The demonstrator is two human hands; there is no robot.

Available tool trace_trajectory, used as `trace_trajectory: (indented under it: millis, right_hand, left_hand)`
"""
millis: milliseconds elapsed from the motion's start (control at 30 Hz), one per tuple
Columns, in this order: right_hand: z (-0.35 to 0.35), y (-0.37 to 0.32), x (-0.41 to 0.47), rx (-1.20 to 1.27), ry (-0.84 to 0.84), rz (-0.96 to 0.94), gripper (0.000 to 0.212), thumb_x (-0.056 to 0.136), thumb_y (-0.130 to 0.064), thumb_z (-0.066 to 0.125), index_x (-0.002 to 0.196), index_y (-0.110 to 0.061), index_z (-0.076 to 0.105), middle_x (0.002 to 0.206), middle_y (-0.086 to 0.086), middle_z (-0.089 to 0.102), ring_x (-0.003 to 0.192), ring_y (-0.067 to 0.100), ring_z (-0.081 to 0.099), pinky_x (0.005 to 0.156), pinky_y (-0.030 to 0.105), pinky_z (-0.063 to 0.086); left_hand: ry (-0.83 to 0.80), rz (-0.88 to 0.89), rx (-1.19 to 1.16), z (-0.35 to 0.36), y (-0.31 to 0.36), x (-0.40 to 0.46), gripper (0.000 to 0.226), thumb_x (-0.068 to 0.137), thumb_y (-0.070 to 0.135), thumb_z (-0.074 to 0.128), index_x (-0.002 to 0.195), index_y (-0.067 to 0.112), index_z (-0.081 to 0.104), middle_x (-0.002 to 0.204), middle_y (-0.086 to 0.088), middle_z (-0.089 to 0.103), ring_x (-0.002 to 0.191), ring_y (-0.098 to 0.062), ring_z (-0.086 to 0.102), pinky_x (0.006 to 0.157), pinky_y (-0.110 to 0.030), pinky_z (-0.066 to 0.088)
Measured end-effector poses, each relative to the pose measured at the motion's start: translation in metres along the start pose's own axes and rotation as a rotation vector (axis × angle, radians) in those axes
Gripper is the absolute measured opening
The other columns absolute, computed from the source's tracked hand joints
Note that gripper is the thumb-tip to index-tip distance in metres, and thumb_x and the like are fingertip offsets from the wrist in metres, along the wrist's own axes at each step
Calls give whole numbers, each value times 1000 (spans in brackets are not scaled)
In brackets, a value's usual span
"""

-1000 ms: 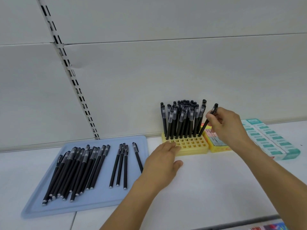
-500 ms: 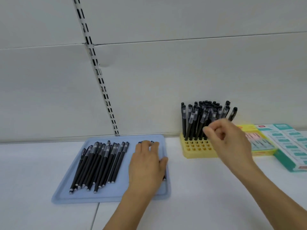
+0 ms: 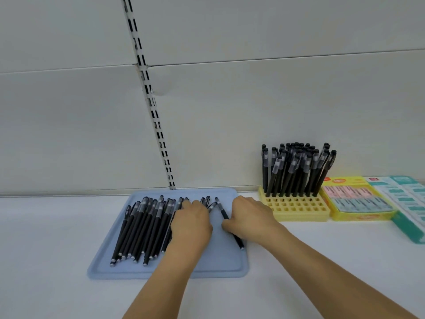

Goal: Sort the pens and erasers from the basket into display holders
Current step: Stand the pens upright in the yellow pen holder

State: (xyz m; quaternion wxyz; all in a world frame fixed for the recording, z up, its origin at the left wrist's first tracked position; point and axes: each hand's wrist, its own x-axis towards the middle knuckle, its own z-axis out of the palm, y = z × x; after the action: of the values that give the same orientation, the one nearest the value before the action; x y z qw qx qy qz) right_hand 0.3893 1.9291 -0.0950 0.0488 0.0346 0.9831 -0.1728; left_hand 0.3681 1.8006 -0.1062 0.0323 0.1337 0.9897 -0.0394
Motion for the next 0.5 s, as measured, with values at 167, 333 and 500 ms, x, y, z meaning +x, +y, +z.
trace_trajectory:
  millis: [167,333,500]
  right_hand:
    - [-26,39,-19,451,261,51,19,82,-17,64,65,-13,56,59,2,61,53,17,61,50,31,49]
    - [-52,83,-28,649,541,42,10,88,-8,64,78,-11,64,70,6,69,60,12,68,60,34,58]
    - [-42,90,-11,473,530,40,14,88,-15,65,75,-20,61,73,-2,68,68,14,68,70,39,58]
  left_hand:
    - [44,16,93,8,-9,1,28,97,-1,35,121,8,47,123,-9,50,109,-22,54,79,-26,43]
    - [98,-115,-820,6,-15,9,18,100,12,39,106,15,56,101,-3,67,87,-22,66,78,-34,51]
    - [-162,-55,-1842,-14,3,-7,22,104,14,42,112,12,63,103,-5,75,92,-23,73,84,-36,55]
